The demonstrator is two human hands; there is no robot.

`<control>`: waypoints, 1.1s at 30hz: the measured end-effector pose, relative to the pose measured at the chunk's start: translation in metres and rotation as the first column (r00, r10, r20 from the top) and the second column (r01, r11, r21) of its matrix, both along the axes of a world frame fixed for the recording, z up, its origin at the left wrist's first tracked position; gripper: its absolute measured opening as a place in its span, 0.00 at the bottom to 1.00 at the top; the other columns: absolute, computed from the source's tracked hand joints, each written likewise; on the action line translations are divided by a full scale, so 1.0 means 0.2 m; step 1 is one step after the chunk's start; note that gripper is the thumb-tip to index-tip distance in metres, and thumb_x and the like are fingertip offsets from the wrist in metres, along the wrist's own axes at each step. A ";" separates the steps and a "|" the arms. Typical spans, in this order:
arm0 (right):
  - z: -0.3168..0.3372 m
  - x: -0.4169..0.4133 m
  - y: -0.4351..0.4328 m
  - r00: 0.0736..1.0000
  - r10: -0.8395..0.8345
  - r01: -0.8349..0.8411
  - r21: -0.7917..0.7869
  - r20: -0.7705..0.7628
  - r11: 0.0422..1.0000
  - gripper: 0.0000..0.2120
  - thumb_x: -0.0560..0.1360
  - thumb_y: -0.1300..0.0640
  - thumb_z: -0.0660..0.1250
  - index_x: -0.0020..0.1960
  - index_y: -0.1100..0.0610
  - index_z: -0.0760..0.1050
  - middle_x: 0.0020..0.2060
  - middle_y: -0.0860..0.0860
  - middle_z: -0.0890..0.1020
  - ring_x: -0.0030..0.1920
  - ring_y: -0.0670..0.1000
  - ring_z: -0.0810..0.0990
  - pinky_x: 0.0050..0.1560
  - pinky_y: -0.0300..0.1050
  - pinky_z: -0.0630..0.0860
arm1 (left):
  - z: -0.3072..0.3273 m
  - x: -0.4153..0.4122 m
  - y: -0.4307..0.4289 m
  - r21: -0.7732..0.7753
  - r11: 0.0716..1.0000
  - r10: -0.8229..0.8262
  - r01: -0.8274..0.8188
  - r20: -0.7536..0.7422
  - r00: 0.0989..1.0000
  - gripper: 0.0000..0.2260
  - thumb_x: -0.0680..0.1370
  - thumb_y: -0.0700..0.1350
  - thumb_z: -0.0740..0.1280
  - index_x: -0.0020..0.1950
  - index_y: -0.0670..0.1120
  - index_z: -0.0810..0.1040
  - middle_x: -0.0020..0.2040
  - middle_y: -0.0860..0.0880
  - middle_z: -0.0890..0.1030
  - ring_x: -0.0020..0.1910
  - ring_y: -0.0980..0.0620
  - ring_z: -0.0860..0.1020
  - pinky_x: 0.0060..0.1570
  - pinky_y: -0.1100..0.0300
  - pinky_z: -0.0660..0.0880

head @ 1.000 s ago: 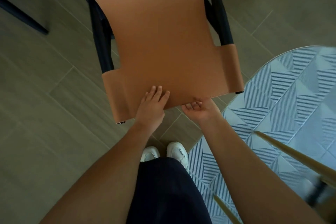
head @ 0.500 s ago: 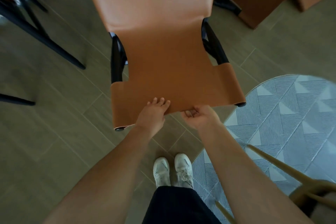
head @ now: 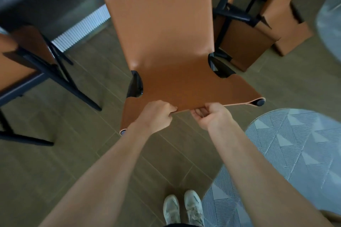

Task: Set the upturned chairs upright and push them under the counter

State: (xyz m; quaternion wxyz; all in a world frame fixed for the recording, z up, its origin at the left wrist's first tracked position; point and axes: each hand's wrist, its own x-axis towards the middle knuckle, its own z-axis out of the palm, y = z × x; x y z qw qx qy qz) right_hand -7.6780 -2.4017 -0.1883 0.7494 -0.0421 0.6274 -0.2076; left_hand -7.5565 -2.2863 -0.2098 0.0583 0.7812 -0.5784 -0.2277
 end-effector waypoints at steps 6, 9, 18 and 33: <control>0.23 0.12 -0.23 0.996 -0.075 0.078 -0.053 0.040 0.996 0.06 0.83 0.64 0.57 0.55 0.64 0.71 0.39 0.58 0.76 0.54 0.57 0.80 0.56 0.52 0.78 | 0.20 0.13 -0.26 -0.120 0.992 0.038 -0.038 -0.004 0.999 0.19 0.80 0.36 0.61 0.69 0.47 0.75 0.64 0.49 0.79 0.51 0.50 0.82 0.41 0.67 0.70; 0.28 0.15 -0.40 0.997 -0.063 0.066 -0.089 0.041 0.994 0.07 0.82 0.64 0.58 0.57 0.65 0.72 0.40 0.58 0.76 0.36 0.55 0.81 0.46 0.47 0.82 | 0.28 0.17 -0.45 -0.148 0.987 0.048 -0.054 -0.043 0.998 0.21 0.78 0.31 0.59 0.67 0.44 0.76 0.63 0.45 0.79 0.59 0.47 0.79 0.56 0.58 0.76; 0.19 0.30 -0.67 0.995 0.103 -0.103 -0.006 -0.011 0.995 0.06 0.80 0.62 0.63 0.45 0.63 0.70 0.38 0.56 0.69 0.34 0.51 0.73 0.22 0.42 0.78 | 0.32 0.30 -0.63 -0.048 0.997 0.057 -0.063 -0.119 0.991 0.18 0.79 0.35 0.61 0.65 0.48 0.78 0.62 0.49 0.81 0.52 0.50 0.83 0.51 0.52 0.80; 0.11 0.29 -0.76 0.974 0.223 -0.219 0.098 -0.033 0.971 0.07 0.80 0.62 0.63 0.45 0.62 0.69 0.39 0.57 0.71 0.36 0.53 0.73 0.21 0.41 0.75 | 0.30 0.23 -0.60 -0.053 0.950 0.296 -0.307 -0.155 0.943 0.14 0.79 0.41 0.64 0.61 0.54 0.81 0.59 0.57 0.82 0.59 0.54 0.78 0.56 0.56 0.75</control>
